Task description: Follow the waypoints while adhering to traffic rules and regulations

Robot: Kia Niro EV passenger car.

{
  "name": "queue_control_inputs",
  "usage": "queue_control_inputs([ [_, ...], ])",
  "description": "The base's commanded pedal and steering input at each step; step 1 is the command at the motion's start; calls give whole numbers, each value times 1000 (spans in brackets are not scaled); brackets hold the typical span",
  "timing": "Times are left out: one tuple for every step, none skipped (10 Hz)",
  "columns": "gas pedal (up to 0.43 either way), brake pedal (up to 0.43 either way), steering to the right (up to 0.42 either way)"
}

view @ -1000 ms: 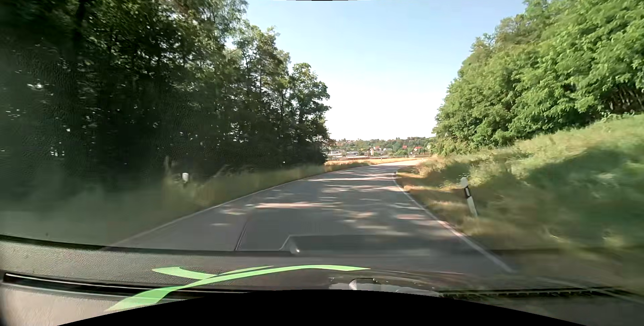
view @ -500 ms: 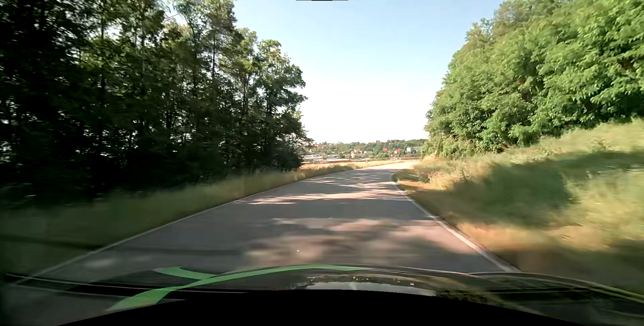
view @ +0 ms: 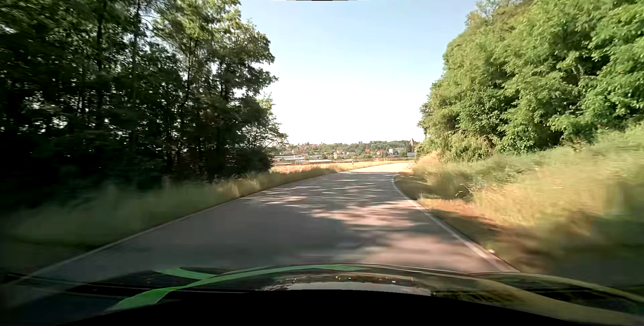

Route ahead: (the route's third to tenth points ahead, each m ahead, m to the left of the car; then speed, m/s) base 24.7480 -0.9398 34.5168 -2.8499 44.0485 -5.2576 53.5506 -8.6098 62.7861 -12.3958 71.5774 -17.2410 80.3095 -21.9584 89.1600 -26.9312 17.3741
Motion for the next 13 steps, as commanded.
queue_control_inputs([
  [67,0,30],
  [79,0,33],
  [79,0,35],
  [87,0,35],
  [110,0,35],
  [118,0,35],
  [118,0,35],
  [130,0,35],
  [138,0,35],
  [138,0,35],
  [130,0,36],
  [118,0,36],
  [98,0,36],
])
